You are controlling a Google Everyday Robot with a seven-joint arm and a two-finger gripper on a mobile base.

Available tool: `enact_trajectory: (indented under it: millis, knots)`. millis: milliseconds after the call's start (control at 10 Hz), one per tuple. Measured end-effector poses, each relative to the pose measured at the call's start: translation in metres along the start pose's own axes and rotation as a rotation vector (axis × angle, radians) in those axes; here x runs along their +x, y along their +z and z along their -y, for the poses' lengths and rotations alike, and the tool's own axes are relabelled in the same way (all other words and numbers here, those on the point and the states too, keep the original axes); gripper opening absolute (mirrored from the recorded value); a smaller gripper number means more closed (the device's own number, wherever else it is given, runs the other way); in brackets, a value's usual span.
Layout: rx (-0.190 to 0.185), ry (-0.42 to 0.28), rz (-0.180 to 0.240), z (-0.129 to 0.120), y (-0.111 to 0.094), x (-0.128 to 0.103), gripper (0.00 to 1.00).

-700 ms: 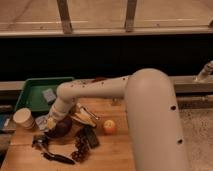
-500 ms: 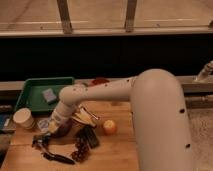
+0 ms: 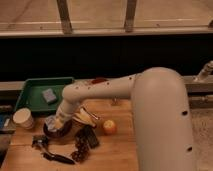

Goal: Wipe purple bowl with towel

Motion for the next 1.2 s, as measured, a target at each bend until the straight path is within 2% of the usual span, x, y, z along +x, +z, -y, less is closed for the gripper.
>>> enact_trajectory:
  millis: [400, 600, 800, 1000, 1200]
  knots:
    - [0.014, -0.018, -0.032, 0.036, 0.007, -0.028, 0.00]
    - [0.011, -0.049, -0.043, 0.024, 0.010, -0.032, 0.00]
    - [0.010, -0.051, -0.048, 0.009, 0.009, -0.023, 0.00]
    - [0.013, -0.018, -0.049, 0.000, 0.001, 0.010, 0.00]
    - [0.021, 0.029, -0.053, 0.003, 0.000, 0.031, 0.00]
